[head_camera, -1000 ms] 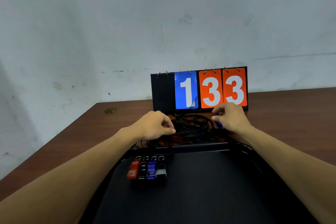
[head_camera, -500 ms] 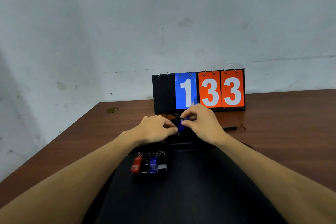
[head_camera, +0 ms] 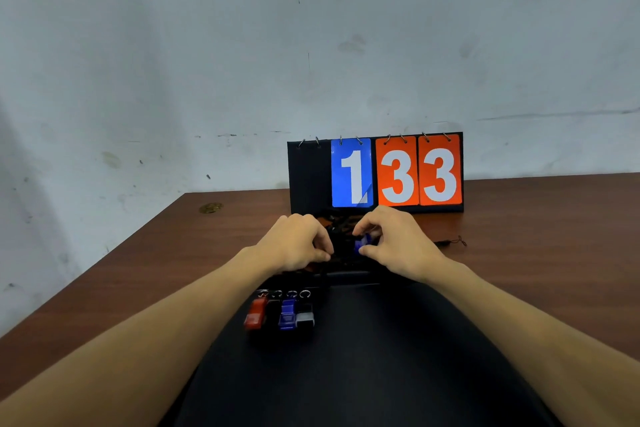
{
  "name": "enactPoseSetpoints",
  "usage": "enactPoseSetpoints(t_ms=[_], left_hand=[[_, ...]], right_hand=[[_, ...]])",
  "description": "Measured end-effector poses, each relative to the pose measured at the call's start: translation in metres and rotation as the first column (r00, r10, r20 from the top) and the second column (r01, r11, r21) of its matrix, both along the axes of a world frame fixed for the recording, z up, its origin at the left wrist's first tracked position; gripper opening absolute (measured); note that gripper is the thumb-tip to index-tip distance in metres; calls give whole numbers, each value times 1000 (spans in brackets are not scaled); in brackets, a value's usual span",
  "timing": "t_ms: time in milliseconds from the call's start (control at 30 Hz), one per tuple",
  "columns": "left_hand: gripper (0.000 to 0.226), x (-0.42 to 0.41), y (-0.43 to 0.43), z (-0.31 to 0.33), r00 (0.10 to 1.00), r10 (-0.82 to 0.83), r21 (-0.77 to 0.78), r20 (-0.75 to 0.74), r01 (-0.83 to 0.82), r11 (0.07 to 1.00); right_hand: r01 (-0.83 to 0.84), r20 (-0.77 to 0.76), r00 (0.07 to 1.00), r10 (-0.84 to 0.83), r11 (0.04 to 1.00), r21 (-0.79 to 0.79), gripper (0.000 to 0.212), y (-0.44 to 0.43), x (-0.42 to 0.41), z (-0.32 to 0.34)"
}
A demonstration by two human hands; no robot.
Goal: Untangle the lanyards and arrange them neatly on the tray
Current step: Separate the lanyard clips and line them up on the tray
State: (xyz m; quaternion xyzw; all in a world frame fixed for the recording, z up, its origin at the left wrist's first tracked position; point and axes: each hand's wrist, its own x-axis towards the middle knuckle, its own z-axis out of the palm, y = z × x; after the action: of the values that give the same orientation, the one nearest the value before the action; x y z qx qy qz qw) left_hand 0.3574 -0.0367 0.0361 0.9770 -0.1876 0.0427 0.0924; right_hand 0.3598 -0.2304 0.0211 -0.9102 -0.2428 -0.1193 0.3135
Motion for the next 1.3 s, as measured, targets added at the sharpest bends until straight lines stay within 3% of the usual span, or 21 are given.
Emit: enactPoseSetpoints(t_ms=[300, 667, 867, 1133, 1200, 1300], left_hand=[[39, 3, -7, -3, 1000, -19, 160, 9, 18, 987], [38, 8, -6, -8, 999, 1, 105, 33, -5, 994], [35, 7, -6, -3, 993, 88, -93, -82, -95, 991], [13, 9, -24, -3, 997, 74, 9, 39, -74, 997], [16, 10, -26, -1, 998, 65, 17, 17, -66, 998], [32, 13, -25, -1, 999, 47, 146, -25, -43, 988]], right_hand=[[62, -2, 998, -62, 997, 50, 28, -9, -1, -10], [16, 139, 990, -22, 999, 48, 31, -8, 1, -29], [-6, 218, 976, -3, 999, 39, 31, -8, 0, -40], [-7, 229, 973, -9, 997, 71, 33, -9, 1, -42], [-8, 227, 974, -9, 997, 76, 33, -9, 1, -42], [-8, 218, 976, -10, 996, 85, 32, -10, 2, -43]])
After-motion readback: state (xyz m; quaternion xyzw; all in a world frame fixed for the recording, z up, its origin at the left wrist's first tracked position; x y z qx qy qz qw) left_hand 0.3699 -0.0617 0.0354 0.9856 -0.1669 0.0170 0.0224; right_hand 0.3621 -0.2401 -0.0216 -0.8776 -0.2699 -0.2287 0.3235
